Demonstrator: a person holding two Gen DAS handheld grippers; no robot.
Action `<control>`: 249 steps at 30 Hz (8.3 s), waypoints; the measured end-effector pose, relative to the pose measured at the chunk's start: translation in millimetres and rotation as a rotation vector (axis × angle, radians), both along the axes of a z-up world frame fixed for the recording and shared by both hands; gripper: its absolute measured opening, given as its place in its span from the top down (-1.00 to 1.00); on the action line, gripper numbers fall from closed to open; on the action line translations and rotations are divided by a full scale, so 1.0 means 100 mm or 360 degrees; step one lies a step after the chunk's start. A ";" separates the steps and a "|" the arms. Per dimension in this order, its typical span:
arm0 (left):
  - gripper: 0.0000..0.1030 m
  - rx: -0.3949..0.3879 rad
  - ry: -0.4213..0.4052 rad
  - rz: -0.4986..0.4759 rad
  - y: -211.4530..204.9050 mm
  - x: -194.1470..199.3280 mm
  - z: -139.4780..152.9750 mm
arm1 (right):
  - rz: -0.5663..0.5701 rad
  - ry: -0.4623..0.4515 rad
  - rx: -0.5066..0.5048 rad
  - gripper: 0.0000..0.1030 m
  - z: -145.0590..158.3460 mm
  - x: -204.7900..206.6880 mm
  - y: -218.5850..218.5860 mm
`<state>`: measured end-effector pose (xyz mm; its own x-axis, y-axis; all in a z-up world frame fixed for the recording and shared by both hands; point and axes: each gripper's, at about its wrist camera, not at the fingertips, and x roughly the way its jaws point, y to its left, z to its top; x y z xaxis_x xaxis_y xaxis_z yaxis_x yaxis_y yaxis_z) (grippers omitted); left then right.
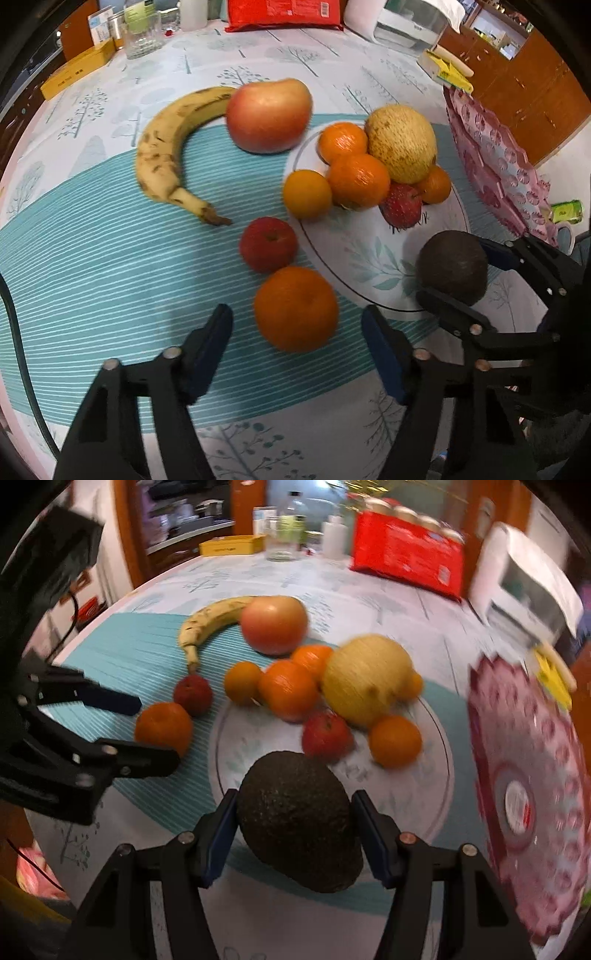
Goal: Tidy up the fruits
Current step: 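Grasp the orange with the left gripper while the right gripper carries the avocado to the pink bowl, then lower the orange and avocado into the pink bowl and open both grippers, then grasp the banana with the left gripper while the right gripper grasps the yellow pear, then carry the banana and yellow pear over the pink bowl with both grippers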
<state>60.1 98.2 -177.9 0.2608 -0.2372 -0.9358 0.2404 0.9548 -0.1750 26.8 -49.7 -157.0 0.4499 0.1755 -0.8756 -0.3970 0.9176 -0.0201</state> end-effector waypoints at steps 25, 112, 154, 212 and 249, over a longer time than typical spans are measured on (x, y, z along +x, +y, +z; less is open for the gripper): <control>0.20 -0.0054 -0.0423 -0.0141 -0.96 -0.11 1.47 | -0.0341 -0.0121 0.0374 -0.19 1.20 -0.23 -0.85; -0.54 0.0138 -0.0456 -0.0154 -1.75 -0.10 1.98 | -0.1045 -0.0173 0.0291 -0.29 1.85 -0.29 -1.98; -0.79 0.0344 -0.0759 0.0104 0.25 0.38 2.71 | -0.0831 -0.0234 0.0226 -0.29 2.11 0.04 -0.62; 0.36 0.0279 0.0053 -0.0084 0.61 1.48 -0.09 | -0.0949 0.0369 0.0330 -0.17 0.14 1.27 -0.14; 0.36 0.0011 -0.0444 -0.0486 -1.04 0.37 1.85 | -0.1037 -0.0254 0.0384 -0.17 1.88 -0.17 -0.99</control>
<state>97.3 -6.2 6.8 0.4235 -0.3371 -0.8409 0.5504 0.8330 -0.0567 9.5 -148.6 31.0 0.6486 0.0076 -0.7611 0.2248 0.9534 0.2011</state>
